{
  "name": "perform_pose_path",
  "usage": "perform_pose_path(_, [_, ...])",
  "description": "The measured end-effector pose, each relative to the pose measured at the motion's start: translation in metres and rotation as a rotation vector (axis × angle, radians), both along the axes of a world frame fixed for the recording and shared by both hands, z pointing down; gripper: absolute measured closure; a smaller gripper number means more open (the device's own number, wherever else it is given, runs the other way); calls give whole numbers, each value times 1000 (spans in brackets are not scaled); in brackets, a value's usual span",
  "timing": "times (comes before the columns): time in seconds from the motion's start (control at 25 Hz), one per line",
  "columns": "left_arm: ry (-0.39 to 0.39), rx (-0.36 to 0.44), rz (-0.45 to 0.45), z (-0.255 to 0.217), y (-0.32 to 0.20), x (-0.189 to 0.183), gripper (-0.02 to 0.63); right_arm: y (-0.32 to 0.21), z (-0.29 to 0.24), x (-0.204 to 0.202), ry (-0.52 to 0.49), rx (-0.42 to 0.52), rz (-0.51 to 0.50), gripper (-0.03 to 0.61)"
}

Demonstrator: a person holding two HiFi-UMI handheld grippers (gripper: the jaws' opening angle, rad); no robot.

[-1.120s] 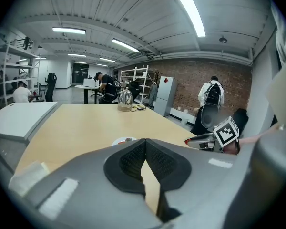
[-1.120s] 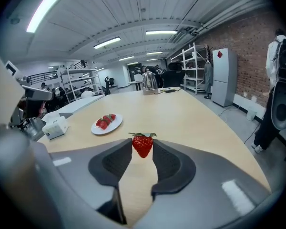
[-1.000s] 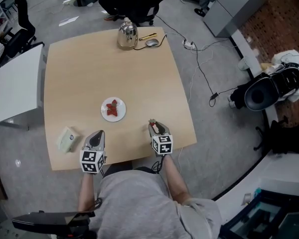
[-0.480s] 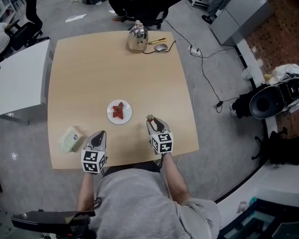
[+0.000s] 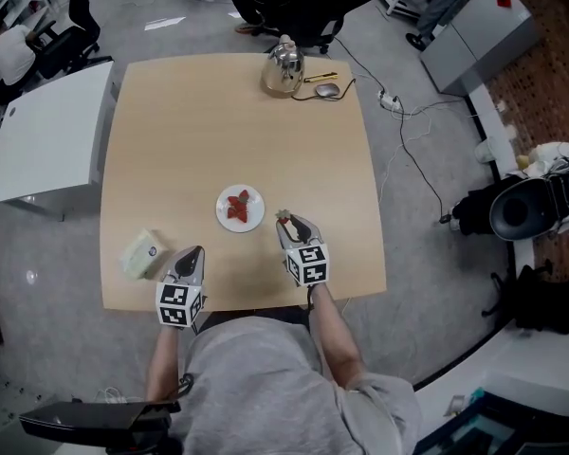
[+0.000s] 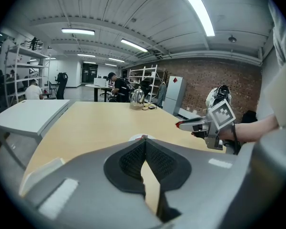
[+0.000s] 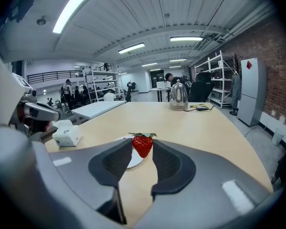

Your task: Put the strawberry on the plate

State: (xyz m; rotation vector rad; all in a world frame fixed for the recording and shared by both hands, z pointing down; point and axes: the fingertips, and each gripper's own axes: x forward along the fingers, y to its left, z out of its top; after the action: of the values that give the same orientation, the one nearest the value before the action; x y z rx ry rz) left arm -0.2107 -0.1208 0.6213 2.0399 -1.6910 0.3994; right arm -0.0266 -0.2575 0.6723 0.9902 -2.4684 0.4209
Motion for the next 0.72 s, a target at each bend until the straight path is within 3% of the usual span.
perform_pose_path(0.72, [23, -44, -124, 18, 9, -12, 594, -13, 40, -56, 56, -59, -189, 437])
